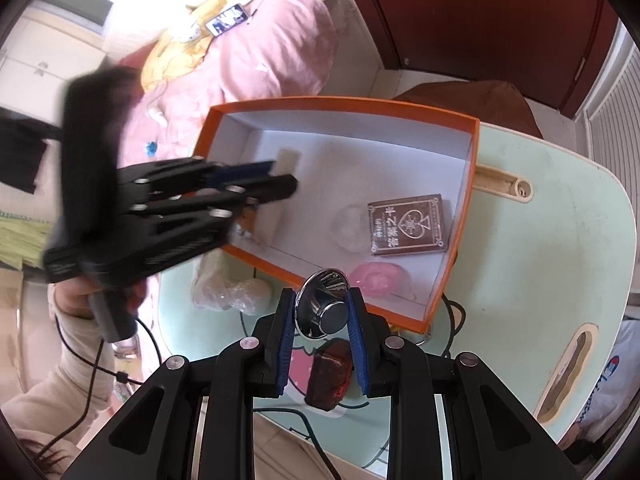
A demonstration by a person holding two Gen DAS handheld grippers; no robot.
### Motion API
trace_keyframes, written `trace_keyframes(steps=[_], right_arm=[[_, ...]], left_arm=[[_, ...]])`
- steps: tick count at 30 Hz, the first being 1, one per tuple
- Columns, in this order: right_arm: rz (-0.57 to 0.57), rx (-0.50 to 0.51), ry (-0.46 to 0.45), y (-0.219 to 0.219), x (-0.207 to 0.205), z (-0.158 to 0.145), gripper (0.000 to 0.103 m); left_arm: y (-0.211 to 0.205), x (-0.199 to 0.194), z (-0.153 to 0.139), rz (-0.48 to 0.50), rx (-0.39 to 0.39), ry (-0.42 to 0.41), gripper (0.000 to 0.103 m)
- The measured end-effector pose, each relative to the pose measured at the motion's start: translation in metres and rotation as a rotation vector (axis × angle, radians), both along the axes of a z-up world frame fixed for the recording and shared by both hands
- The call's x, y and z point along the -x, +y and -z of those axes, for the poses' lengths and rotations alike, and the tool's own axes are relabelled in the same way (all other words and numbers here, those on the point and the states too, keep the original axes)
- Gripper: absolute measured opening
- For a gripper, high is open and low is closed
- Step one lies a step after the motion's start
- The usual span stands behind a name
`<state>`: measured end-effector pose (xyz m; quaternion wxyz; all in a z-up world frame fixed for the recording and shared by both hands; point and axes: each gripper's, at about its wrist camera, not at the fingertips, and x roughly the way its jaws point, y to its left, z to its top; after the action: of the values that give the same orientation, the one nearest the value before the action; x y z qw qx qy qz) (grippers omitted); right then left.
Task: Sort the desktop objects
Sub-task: 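Set the metal cone on the table with the right tool while the left tool sets down the white tube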
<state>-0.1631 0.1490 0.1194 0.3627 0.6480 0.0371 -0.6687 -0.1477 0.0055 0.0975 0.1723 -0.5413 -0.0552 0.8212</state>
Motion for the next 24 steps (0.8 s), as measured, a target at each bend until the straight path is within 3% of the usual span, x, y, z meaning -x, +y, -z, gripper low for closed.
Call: trace_keyframes(steps=[4,8,13,18,24], right_arm=[[-0.032,0.002,0.032,-0.007,-0.015,-0.007,0.025],[-0.082,0.000,0.049,-0.016,-0.036,-0.006,0.025],[-0.125,-0.024,0.047,-0.031,-0.058,0.015,0.025],[-0.126,-0.089,0.101,-0.043,-0.064,0.041,0.025],[-0.085,-0.097,0.091,-0.041,-0.054,0.050,0.026]], left_arm=[[-0.014,-0.032,-0.040,-0.002,-0.076,0.076,0.020],[-0.015,-0.063,-0.049,0.025,-0.100,0.074,0.020],[-0.008,-0.092,-0.018,0.041,-0.121,-0.018,0.020],[0.010,-0.108,0.017,0.065,-0.154,-0.099,0.020],[0.022,-0.108,0.046,0.039,-0.078,-0.132,0.021]])
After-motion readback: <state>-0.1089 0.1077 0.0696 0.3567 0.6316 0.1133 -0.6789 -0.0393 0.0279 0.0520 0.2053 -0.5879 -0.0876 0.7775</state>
